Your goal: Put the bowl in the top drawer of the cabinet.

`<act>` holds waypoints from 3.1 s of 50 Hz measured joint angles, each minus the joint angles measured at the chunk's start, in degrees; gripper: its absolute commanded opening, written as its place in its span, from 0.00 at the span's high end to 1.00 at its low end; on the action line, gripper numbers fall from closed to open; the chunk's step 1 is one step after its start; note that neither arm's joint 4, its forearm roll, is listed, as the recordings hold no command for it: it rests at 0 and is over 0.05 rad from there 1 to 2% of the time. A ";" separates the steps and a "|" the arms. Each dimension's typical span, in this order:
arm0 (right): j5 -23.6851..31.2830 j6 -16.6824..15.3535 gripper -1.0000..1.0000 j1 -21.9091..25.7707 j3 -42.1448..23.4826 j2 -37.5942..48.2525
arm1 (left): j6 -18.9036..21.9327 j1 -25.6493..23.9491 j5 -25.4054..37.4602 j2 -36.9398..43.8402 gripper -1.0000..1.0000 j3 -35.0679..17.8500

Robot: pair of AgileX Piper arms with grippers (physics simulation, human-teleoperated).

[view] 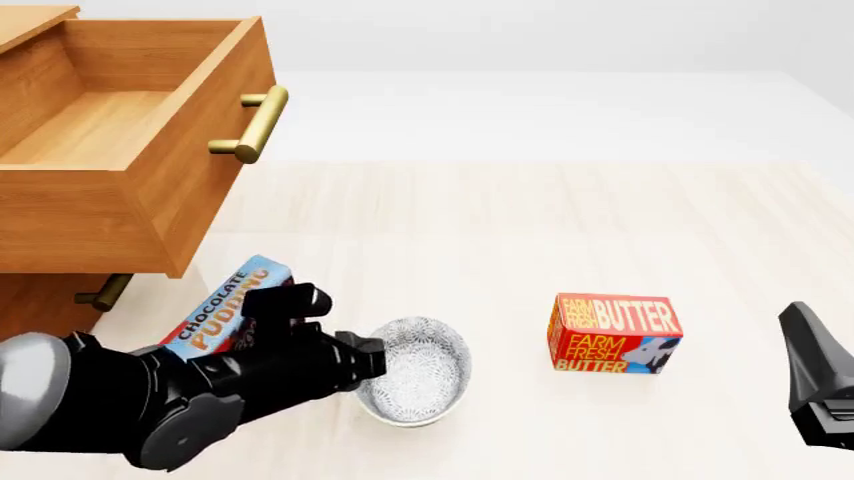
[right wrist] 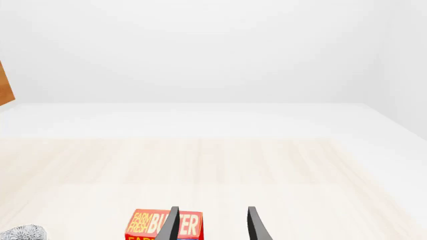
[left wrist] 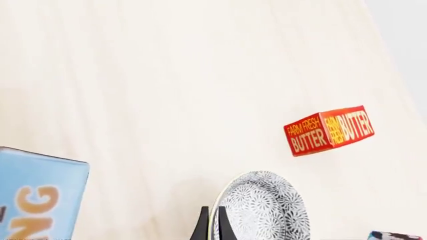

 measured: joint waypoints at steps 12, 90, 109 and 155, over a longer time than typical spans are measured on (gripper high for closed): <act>0.00 0.00 0.00 0.00 0.00 0.00 | 2.08 -0.52 1.98 -3.83 1.00 0.03; 0.00 0.00 0.00 0.00 0.00 0.00 | 15.37 -4.78 19.61 -35.28 1.00 -1.98; 0.00 0.00 0.00 0.00 0.00 0.00 | 18.33 -5.39 23.78 -41.79 1.00 -4.39; 0.00 0.00 0.00 0.00 0.00 0.00 | 28.31 1.43 34.24 -49.09 1.00 -16.04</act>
